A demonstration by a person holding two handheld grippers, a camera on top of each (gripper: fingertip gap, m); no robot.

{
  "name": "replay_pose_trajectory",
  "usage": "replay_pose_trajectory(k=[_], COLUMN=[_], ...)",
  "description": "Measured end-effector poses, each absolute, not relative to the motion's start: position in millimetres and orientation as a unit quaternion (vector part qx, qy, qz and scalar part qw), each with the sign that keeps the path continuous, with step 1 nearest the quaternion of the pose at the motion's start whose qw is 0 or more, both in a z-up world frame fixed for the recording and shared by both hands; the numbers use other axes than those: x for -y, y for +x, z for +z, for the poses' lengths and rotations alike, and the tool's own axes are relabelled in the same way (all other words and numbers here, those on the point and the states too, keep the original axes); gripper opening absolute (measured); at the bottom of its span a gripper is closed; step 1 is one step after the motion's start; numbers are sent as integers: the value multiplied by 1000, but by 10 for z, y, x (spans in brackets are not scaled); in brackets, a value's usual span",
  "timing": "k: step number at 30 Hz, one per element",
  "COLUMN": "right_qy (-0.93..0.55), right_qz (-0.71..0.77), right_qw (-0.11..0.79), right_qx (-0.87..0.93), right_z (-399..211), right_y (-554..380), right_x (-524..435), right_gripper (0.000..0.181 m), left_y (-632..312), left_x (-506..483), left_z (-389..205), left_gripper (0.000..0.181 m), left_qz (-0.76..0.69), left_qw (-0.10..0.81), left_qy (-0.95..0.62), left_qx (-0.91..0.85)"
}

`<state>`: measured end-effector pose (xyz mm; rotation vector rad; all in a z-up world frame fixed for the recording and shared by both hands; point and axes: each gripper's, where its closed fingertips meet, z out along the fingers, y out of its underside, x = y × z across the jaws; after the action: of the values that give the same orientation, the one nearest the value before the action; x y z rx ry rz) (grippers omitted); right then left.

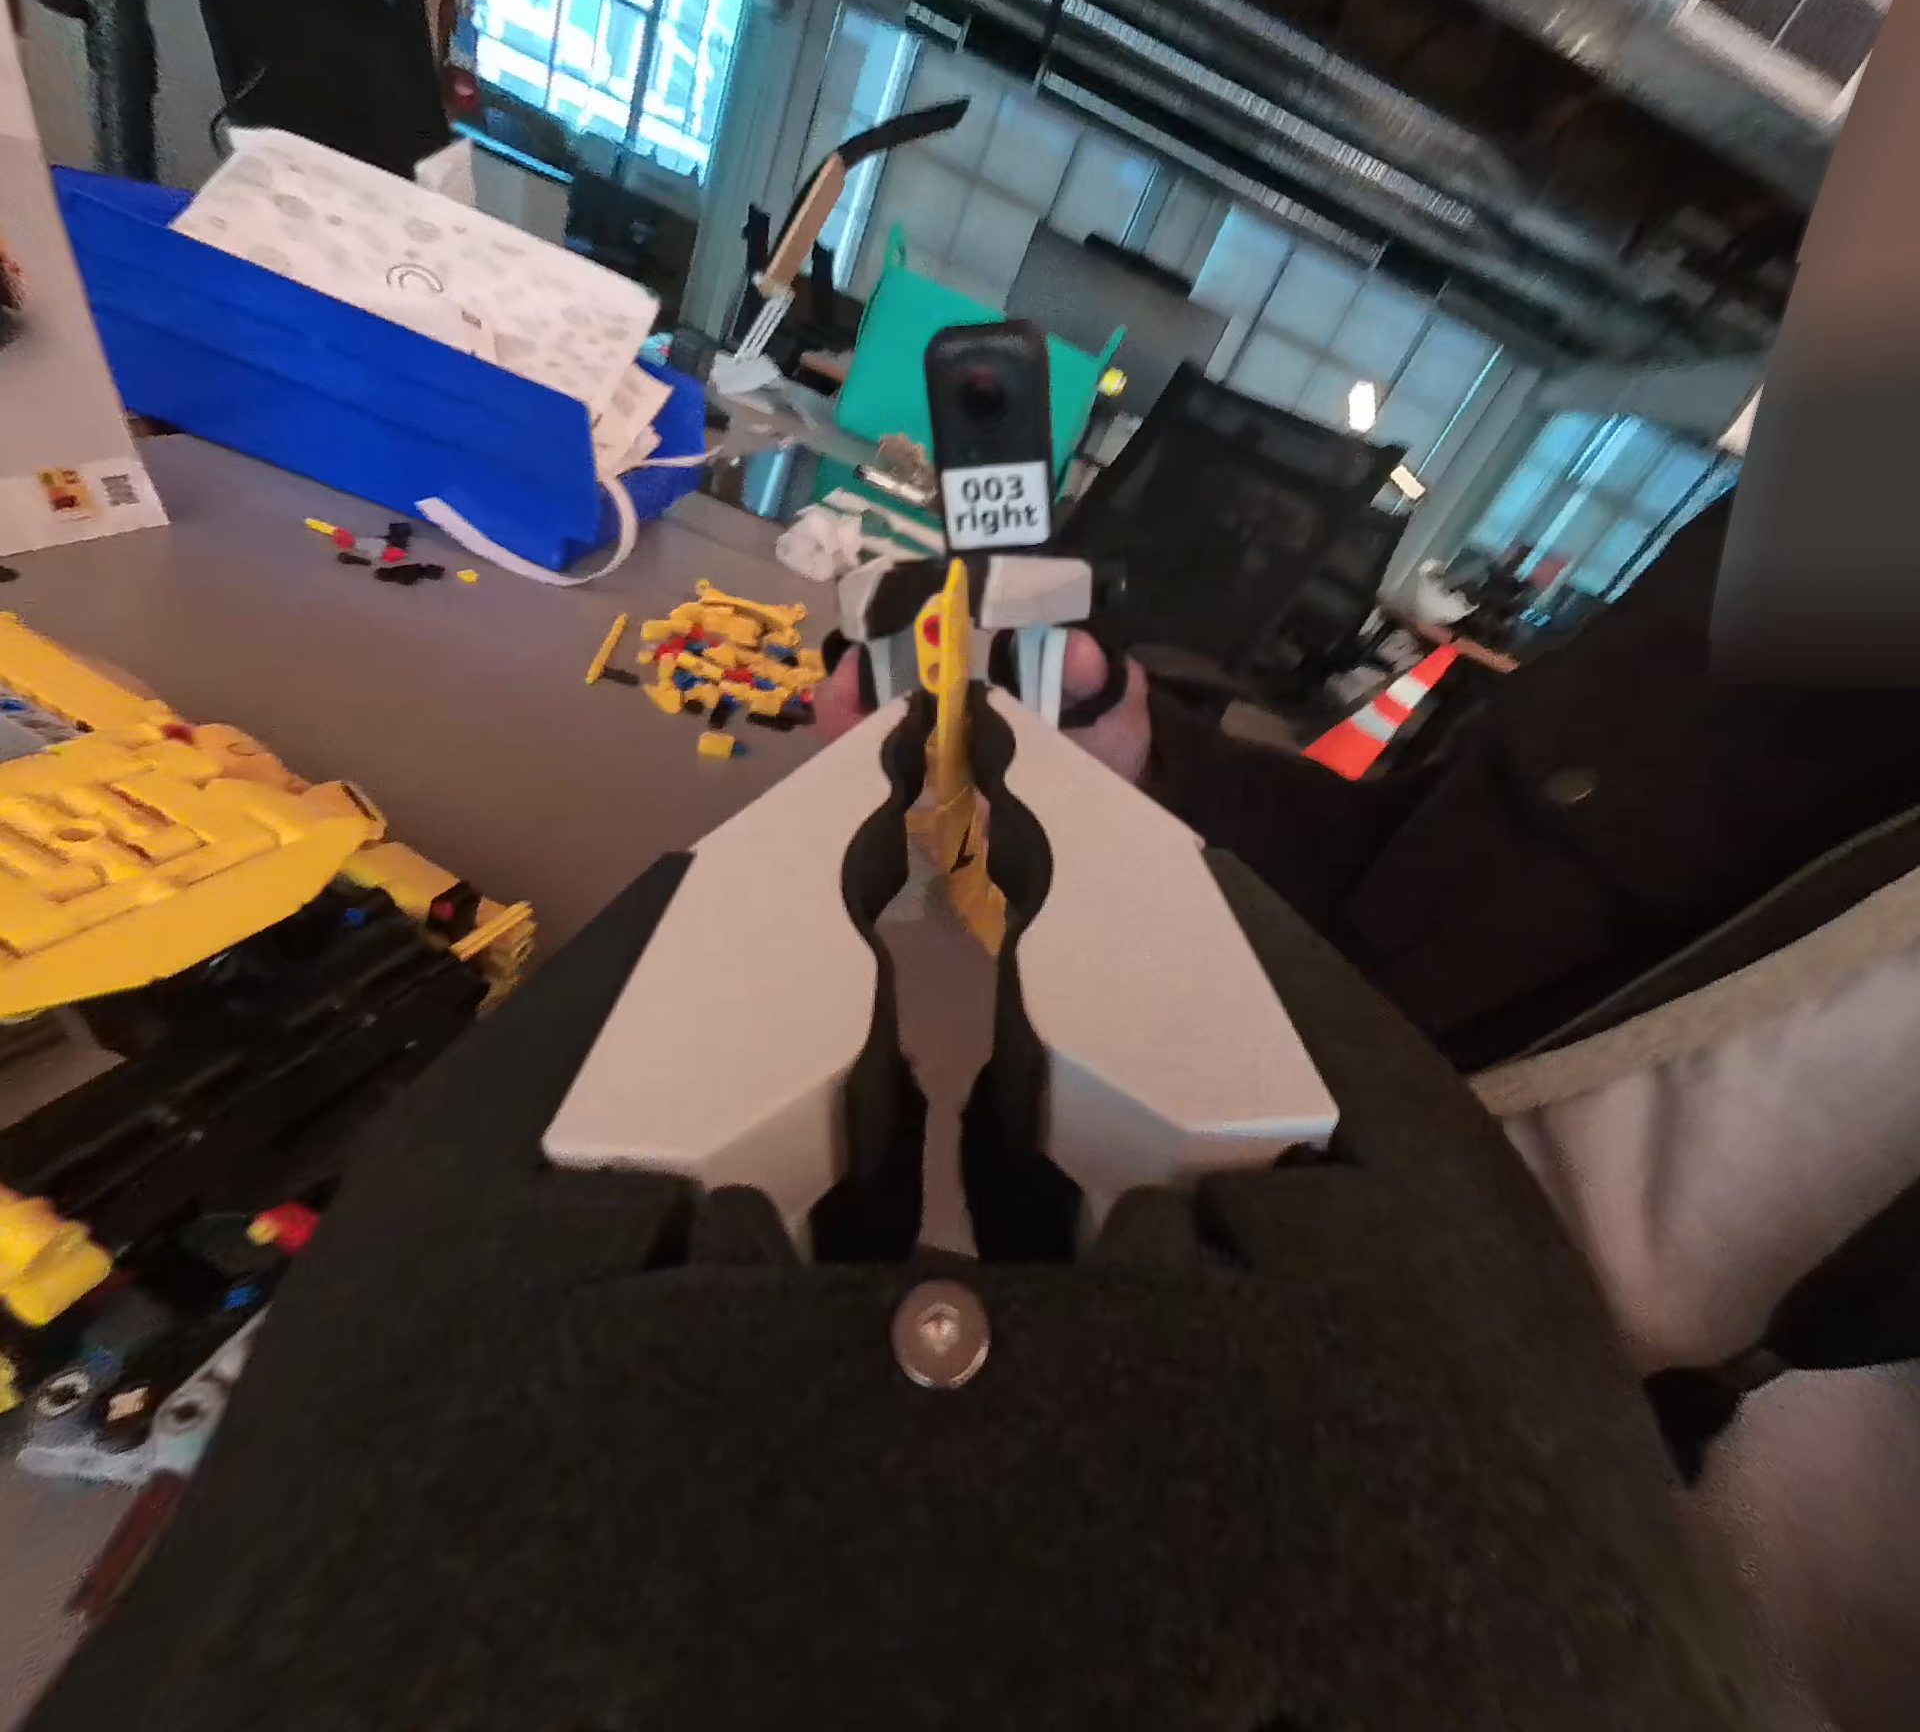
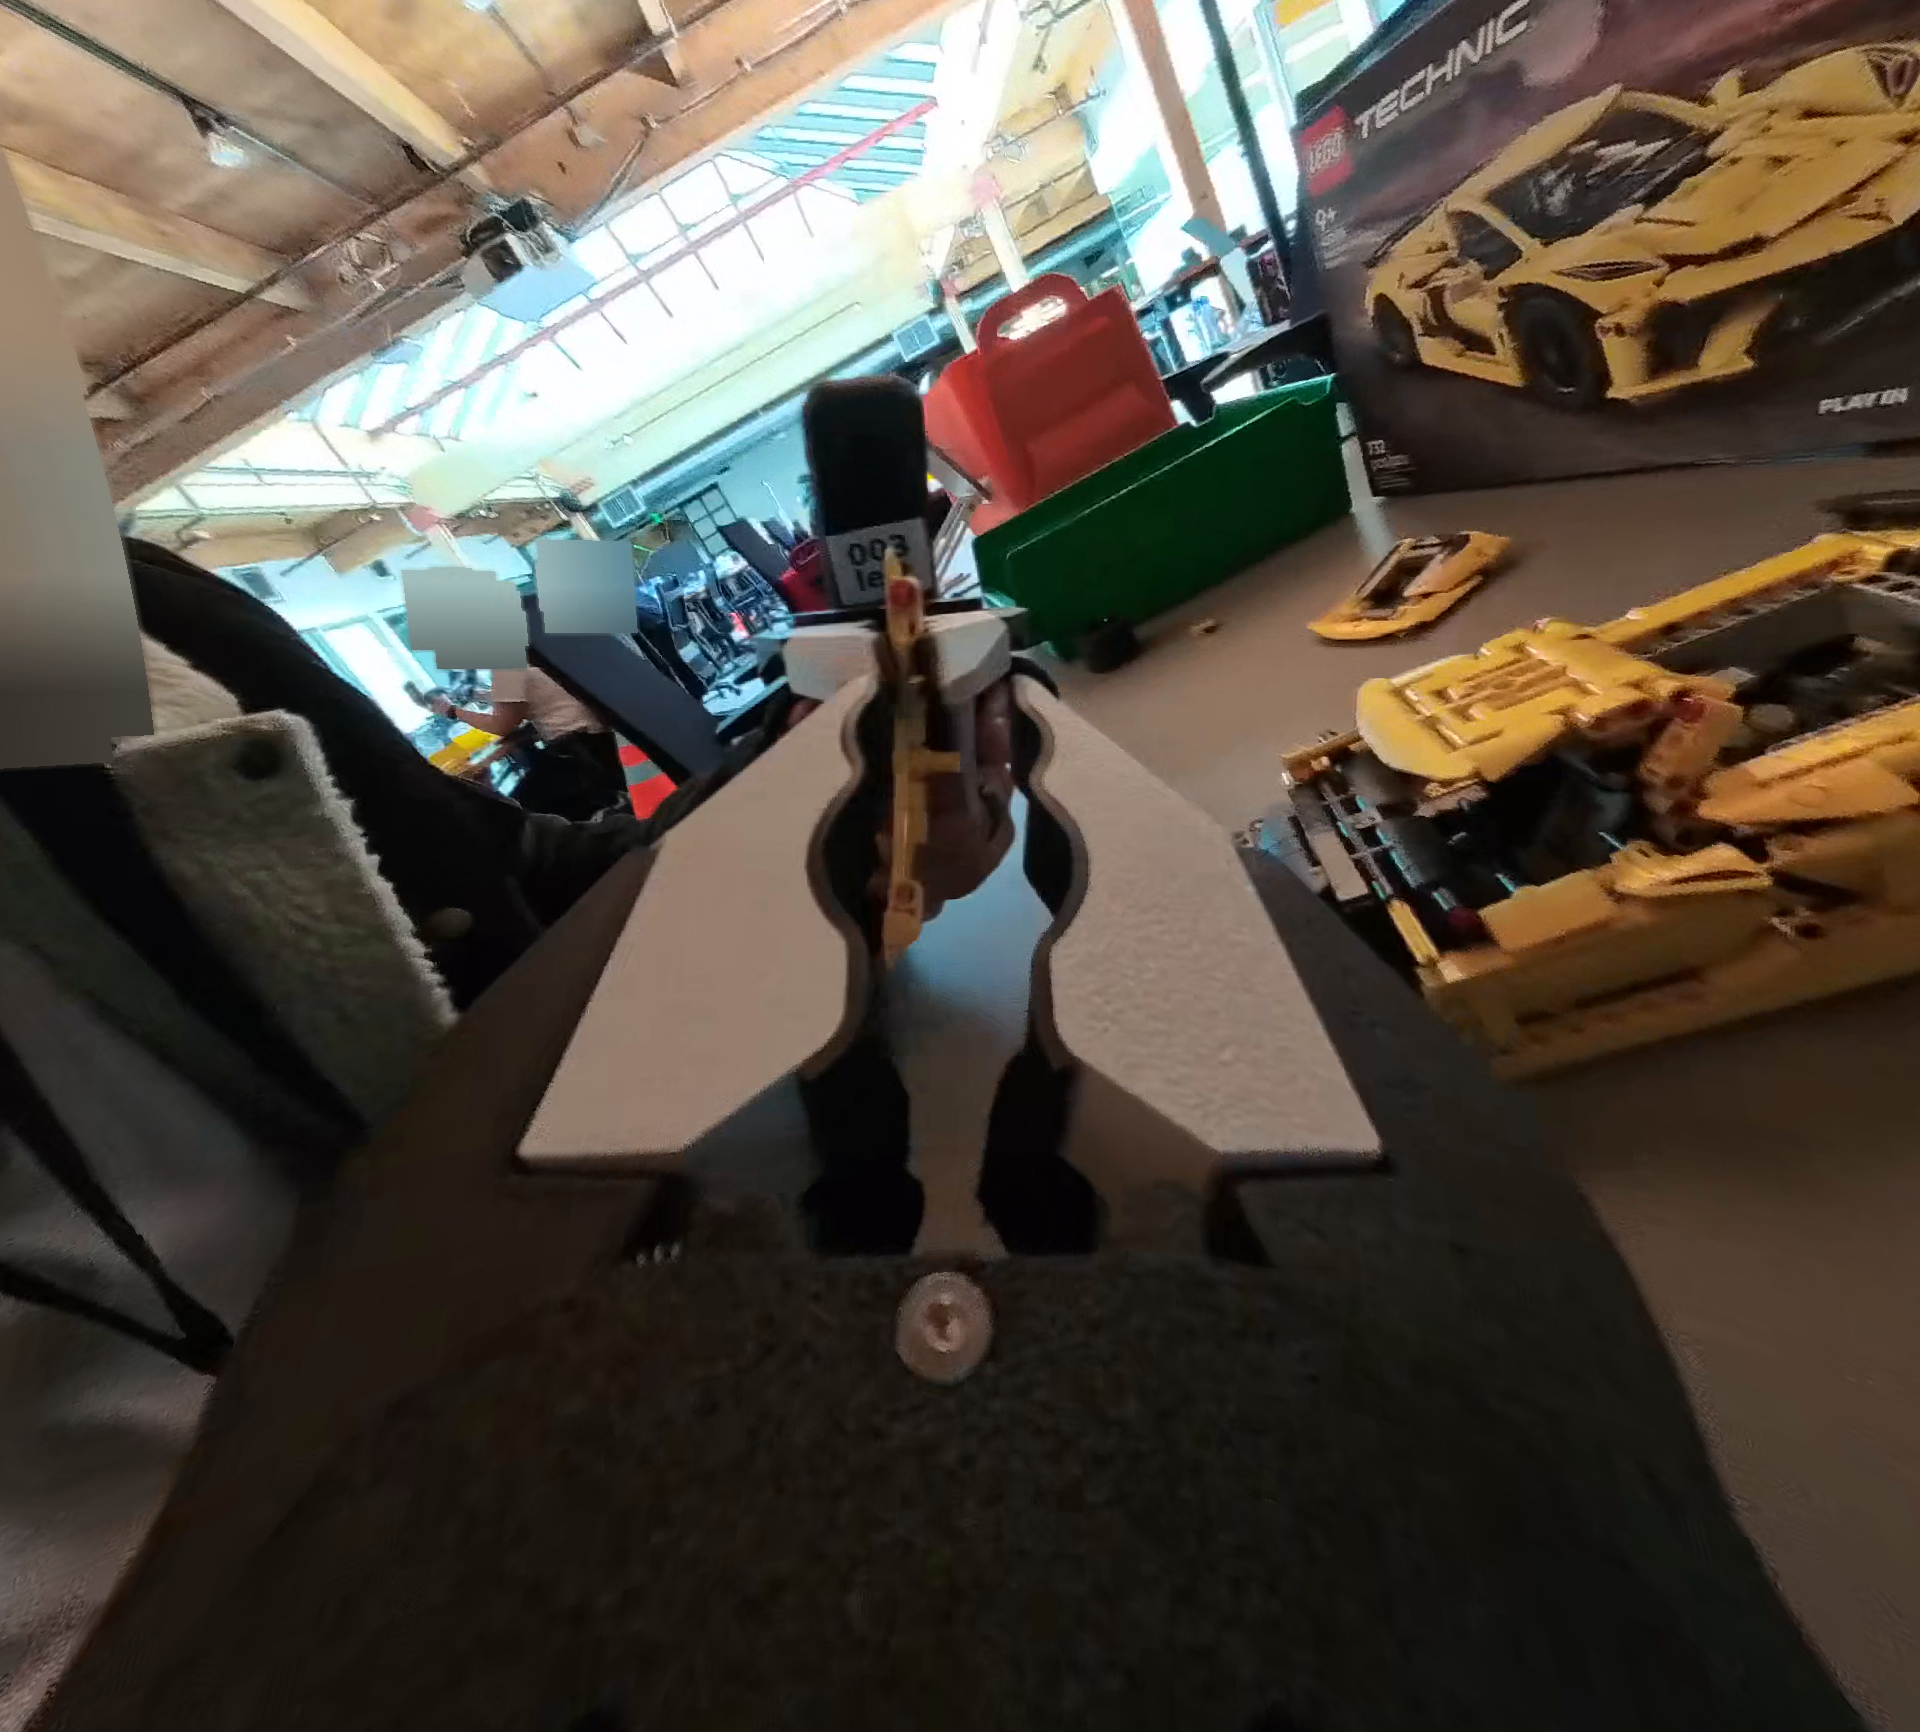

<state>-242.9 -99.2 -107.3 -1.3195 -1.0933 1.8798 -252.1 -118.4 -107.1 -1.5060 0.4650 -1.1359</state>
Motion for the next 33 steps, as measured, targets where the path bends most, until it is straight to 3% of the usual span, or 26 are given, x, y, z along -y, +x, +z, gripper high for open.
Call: replay_pose_trajectory(k=[6,10,23,29,30,33], right_qy=[-506,-527,-531,-535,-540,-537], right_qz=[664,643,692,686,680,679], right_qw=[267,246,141,218,213,216], right_qx=[482,499,467,442,448,452], right_z=[-1294,-1402,-1382,-1303,-1331,-1313], right_y=[-2611,-2686,-2583,-2652,-2661,-2644], right_x=[1313,1387,1425,1282,1291,1293], right_gripper=[29,15,15,27,16,16], left_y=[-2562,-2440,-2466,-2533,-2514,-2504], left_x=[1181,1204,1242,1154,1166,1161], left_z=[-984,-1077,-1095,-1103,-1102,-1078], left_gripper=[7,6,7,6,6,6], left_qz=[-544,-527,-533,-506,-508,-505], left_qw=[551,537,526,552,551,558], left_qy=[-611,-630,-630,-636,-634,-631], left_qx=[-162,-192,-208,-185,-189,-186])
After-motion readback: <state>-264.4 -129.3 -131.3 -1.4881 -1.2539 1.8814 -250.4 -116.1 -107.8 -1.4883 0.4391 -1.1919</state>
